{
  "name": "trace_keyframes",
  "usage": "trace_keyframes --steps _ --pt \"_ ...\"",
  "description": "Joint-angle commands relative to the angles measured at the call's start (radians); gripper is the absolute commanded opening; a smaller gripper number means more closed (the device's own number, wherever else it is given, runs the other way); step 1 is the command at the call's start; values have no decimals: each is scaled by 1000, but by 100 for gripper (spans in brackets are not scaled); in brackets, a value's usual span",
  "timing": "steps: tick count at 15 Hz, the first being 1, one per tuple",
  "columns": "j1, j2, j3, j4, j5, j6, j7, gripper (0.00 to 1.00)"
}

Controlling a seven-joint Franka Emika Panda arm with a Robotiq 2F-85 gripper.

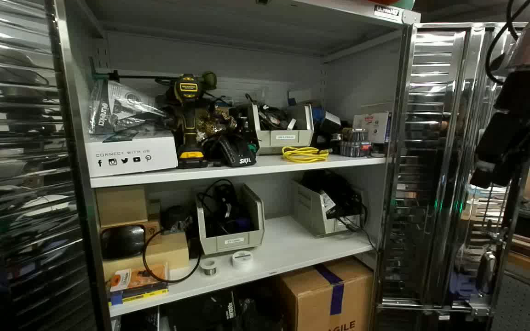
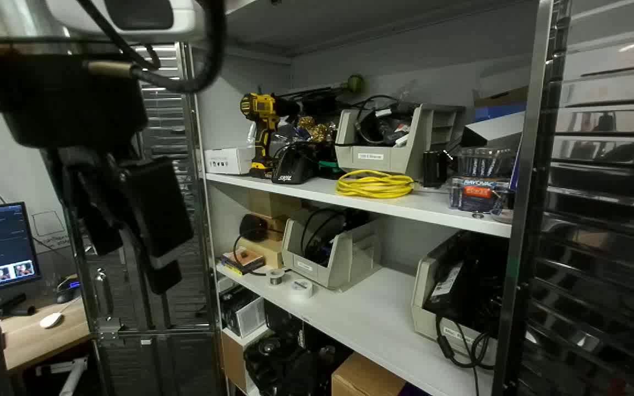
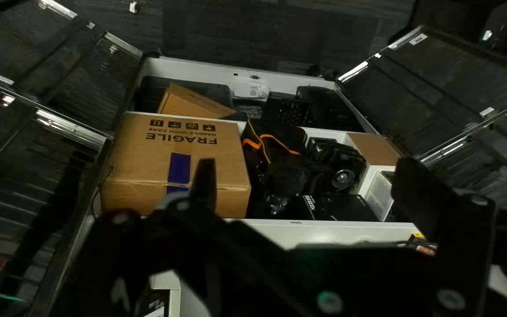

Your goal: Pick up the yellow cable and put it in the tool box

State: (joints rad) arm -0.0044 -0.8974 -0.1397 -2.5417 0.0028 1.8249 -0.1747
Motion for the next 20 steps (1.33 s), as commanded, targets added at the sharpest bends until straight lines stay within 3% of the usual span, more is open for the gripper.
trace_keyframes --steps 1,5,9,15,20 --pt "-6 0 4 5 4 0 -3 100" --pt "-6 -3 3 14 4 0 -3 100" --pt "-26 32 -10 0 48 90 61 100" --pt "-31 304 0 133 89 258 141 100" --pt "-43 608 35 386 82 249 263 100"
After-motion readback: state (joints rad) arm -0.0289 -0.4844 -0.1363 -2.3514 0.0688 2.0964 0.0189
